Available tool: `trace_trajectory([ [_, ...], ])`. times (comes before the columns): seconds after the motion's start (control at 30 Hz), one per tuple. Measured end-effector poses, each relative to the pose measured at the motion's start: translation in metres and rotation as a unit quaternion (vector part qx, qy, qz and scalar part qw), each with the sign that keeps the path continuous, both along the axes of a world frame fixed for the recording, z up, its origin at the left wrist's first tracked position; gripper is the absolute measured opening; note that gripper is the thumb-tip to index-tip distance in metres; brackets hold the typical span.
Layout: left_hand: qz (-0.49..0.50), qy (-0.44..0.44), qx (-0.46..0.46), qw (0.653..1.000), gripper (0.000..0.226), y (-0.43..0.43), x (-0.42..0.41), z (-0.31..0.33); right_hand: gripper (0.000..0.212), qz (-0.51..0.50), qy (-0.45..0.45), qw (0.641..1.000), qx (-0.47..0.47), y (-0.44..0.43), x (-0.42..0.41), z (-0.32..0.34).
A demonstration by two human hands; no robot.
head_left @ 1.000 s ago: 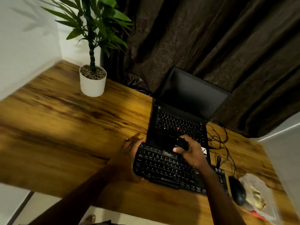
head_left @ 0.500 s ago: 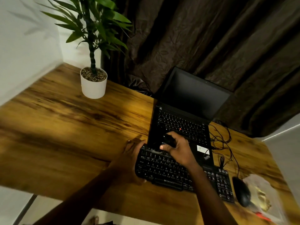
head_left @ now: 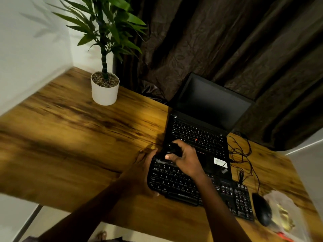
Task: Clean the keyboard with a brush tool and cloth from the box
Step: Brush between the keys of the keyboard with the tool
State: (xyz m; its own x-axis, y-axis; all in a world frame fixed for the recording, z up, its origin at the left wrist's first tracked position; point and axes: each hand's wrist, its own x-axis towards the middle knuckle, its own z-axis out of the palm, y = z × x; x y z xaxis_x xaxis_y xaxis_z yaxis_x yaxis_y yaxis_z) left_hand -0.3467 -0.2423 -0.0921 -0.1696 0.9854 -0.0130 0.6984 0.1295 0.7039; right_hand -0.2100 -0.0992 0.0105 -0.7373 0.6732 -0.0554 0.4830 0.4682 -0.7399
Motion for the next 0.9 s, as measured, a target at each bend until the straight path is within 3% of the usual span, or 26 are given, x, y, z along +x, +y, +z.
trace_trajectory([
  [0.17,-0.002,-0.009,0.003,1.0,0.148,0.002,0.001,0.004,0.032,0.02,-0.05,0.998,0.029,0.008,0.005,0.006],
  [0.43,0.016,-0.006,-0.016,1.0,0.15,0.002,0.002,0.001,0.029,0.036,-0.025,0.999,0.003,-0.006,-0.011,0.003],
  [0.6,0.009,0.005,-0.02,1.0,0.151,0.004,-0.001,-0.003,0.032,0.037,-0.066,0.997,0.02,0.006,0.008,0.011],
  [0.9,0.006,0.027,0.001,1.0,0.15,0.004,0.002,-0.001,0.03,0.034,-0.027,0.999,-0.011,-0.009,-0.005,0.002],
])
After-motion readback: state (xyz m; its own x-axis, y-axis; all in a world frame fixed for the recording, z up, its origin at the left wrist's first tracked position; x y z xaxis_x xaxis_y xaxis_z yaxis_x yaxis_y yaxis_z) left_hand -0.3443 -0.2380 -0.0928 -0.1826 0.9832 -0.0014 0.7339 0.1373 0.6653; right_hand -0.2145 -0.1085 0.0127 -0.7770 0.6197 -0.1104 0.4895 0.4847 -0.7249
